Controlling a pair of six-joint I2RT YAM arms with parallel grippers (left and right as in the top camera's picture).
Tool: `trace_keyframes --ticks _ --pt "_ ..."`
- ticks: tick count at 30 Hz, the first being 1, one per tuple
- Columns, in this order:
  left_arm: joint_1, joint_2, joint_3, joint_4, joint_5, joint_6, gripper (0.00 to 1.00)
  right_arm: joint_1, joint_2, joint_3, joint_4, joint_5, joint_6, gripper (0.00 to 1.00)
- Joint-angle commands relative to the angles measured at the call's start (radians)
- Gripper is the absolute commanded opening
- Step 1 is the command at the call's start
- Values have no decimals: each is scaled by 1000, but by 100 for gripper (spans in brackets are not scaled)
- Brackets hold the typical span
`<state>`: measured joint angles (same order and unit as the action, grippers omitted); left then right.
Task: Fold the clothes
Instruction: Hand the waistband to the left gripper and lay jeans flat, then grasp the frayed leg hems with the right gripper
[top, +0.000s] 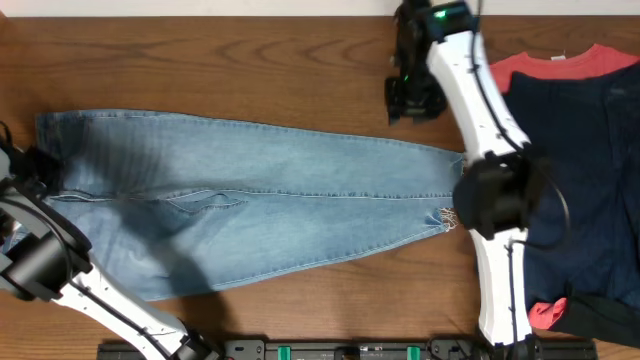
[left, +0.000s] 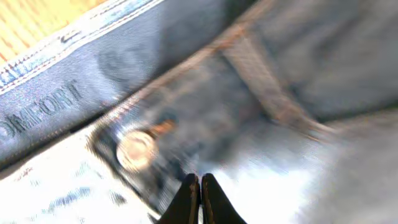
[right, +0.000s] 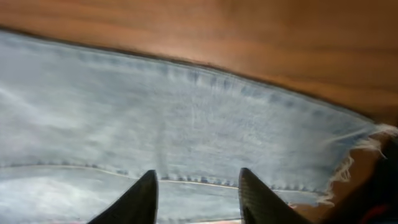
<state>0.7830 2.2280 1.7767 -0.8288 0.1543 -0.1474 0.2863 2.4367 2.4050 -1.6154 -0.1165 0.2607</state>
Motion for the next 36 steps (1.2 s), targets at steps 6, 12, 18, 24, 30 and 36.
trace_keyframes --ticks 6,12,18,24,30,36 --pt "-69 -270 2 -7 134 107 9 19 177 1 -28 -57 12 18" --pt "-135 -328 2 -5 134 132 15 40 257 -2 -13 -72 12 17" --pt "-192 -328 2 -45 134 132 15 53 347 -8 264 -64 119 12" --pt "-237 -327 2 -72 134 133 33 18 376 -5 620 -98 117 9" --pt "-240 -327 2 -98 133 132 43 -36 297 100 583 -146 -26 32" --pt "-239 -353 2 -180 180 132 38 -62 105 153 274 -158 -102 38"
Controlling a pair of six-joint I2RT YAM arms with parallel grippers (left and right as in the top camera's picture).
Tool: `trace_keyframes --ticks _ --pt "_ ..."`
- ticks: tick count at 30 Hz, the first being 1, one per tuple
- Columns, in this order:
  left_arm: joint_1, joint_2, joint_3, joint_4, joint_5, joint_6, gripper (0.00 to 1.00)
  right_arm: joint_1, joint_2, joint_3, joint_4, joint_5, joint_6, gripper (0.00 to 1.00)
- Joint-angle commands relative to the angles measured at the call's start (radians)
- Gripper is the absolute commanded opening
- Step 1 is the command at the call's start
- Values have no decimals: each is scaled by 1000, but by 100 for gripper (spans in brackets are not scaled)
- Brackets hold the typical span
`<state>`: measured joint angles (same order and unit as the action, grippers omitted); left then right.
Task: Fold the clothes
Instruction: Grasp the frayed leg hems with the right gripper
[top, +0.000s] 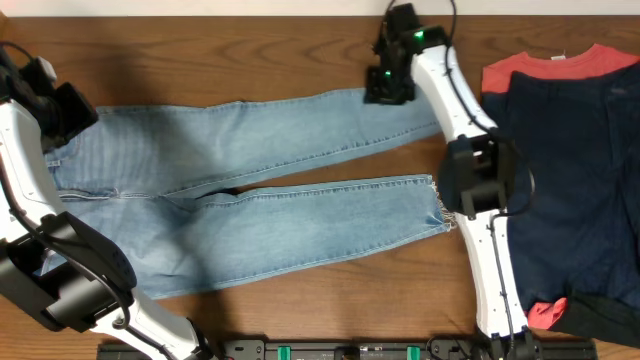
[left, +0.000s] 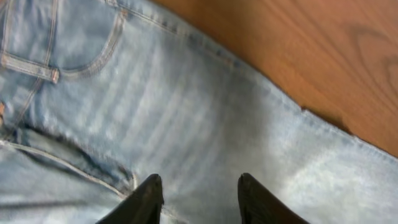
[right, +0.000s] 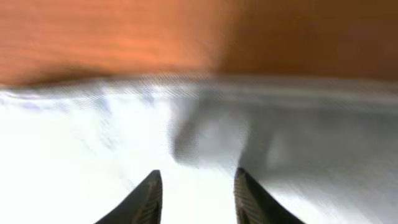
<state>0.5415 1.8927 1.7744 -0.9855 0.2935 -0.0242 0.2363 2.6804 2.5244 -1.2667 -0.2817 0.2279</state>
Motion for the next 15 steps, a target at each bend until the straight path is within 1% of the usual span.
trace_keyframes --ticks 1,4,6,7,8,12,15 --pt "2 -35 5 -37 58 10 38 -12 -169 34 -136 16 -69 39" --pt "2 -119 5 -54 73 17 38 5 -275 34 -325 121 -63 39" --pt "2 -206 4 -58 72 43 38 25 -332 34 -435 227 -18 43" --pt "2 -233 4 -62 72 51 39 31 -346 21 -433 246 -27 45" --pt "2 -272 4 -69 65 51 43 35 -372 -12 -432 245 -29 49" --pt "2 -383 4 -111 53 50 52 39 -399 -149 -431 229 -2 49" --pt "2 -430 4 -137 53 45 55 35 -396 -285 -375 229 4 47"
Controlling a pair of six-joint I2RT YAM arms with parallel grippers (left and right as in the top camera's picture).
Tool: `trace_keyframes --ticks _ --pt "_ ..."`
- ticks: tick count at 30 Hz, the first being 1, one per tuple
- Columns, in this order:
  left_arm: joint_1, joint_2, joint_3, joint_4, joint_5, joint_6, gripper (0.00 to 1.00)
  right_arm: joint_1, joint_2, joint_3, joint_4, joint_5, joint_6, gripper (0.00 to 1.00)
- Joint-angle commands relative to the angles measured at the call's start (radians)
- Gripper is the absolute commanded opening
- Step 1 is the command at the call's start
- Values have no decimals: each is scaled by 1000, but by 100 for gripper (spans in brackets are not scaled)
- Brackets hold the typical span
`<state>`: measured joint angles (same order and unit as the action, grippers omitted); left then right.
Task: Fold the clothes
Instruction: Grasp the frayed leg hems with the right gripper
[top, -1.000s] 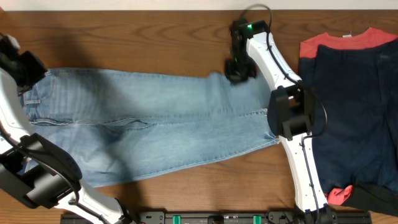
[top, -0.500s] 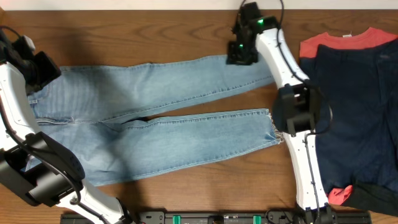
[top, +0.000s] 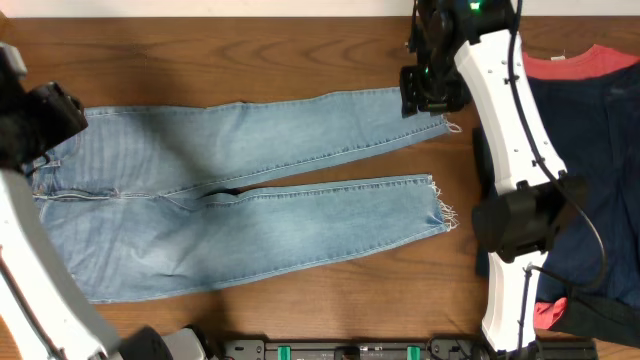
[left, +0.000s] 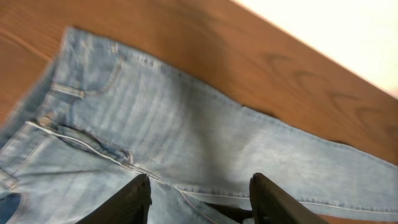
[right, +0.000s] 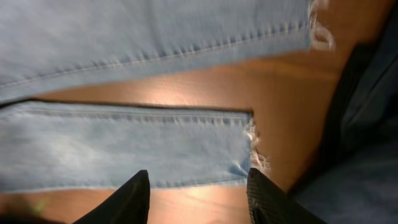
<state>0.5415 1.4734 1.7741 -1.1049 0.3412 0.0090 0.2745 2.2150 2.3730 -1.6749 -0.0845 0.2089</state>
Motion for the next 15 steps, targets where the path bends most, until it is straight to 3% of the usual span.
trace_keyframes --ticks 1,8,15 --pt "2 -20 5 -25 6 10 56 -6 70 -191 55 25 24 46" --pt "2 -55 5 -53 6 10 56 6 36 -438 44 4 21 34" --pt "2 -60 5 -55 6 10 57 113 -267 -655 121 37 14 35"
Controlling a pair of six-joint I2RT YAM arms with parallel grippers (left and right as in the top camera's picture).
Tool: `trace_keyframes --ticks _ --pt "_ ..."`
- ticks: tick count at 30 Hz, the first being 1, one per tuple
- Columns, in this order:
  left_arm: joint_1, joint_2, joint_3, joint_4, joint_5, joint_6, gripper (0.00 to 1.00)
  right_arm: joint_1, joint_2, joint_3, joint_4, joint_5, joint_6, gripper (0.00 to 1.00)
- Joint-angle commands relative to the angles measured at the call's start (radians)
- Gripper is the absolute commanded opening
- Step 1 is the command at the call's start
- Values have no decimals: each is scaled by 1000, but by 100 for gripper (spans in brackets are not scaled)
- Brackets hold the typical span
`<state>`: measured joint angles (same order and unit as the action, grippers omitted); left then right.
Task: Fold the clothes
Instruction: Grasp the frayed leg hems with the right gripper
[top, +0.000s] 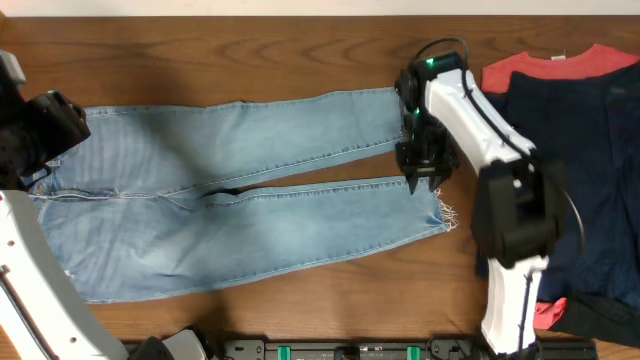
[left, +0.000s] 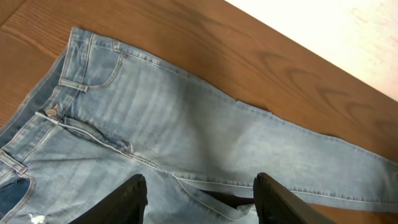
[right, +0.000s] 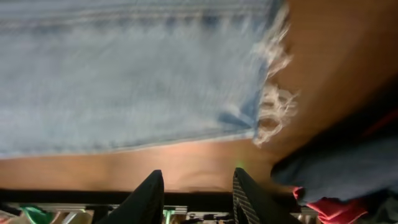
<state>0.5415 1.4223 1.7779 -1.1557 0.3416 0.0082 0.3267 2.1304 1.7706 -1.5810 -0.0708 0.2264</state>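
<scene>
Light blue jeans (top: 250, 190) lie flat on the wooden table, waistband to the left, the two legs spread apart toward the right. My left gripper (top: 45, 135) hovers open above the waistband end; in its wrist view the open gripper (left: 202, 202) looks down on the button (left: 50, 113) and the far leg. My right gripper (top: 420, 170) is open over the near leg's frayed hem (right: 273, 106), its fingers (right: 149, 199) holding nothing.
A pile of clothes lies at the right: a navy garment (top: 580, 170) on top of a red shirt (top: 560, 65). The navy cloth (right: 348, 168) reaches close to the frayed hem. The table's front rail (top: 350, 350) runs along the near edge.
My right gripper has moved from the far leg's hem toward the front, to the near leg's frayed hem. The left gripper stays open above the waistband. The jeans have not shifted.
First the jeans lay with the legs together, my left gripper shut at the waistband button and the right open near the hem. A moment later the legs lay spread apart and both grippers were open. The left rose, and the right went from far hem to near hem.
</scene>
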Motion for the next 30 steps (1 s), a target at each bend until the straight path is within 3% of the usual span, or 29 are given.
trace_keyframes --ticks 1,3,4,6,7,8,9,13,15,18,28,30 --pt "2 -8 1 -3 6 10 58 80 -238 -91 61 47 -3 36" --pt "2 -8 1 -3 6 10 59 125 -366 -197 168 111 11 43" --pt "2 -8 1 -3 6 10 60 142 -431 -261 232 129 39 52" --pt "2 -8 1 -4 6 10 62 150 -533 -383 351 156 106 87" --pt "2 -8 1 -7 6 10 65 141 -577 -449 416 177 149 99" --pt "2 -8 1 -11 6 10 68 129 -603 -501 472 184 166 99" --pt "2 -8 1 -23 6 7 78 106 -628 -560 541 183 167 99" --pt "2 -2 -4 -63 6 -2 79 -32 -624 -719 768 106 166 98" --pt "2 3 -11 -80 6 -6 79 -118 -594 -760 854 3 152 90" --pt "2 4 -28 -103 6 -6 79 -218 -527 -769 941 -159 83 71" --pt "-28 5 -75 -116 47 -12 80 -235 -334 -769 1040 -272 -35 61" --pt "-39 5 -75 -116 47 -12 79 -223 -292 -769 1040 -283 -42 54"
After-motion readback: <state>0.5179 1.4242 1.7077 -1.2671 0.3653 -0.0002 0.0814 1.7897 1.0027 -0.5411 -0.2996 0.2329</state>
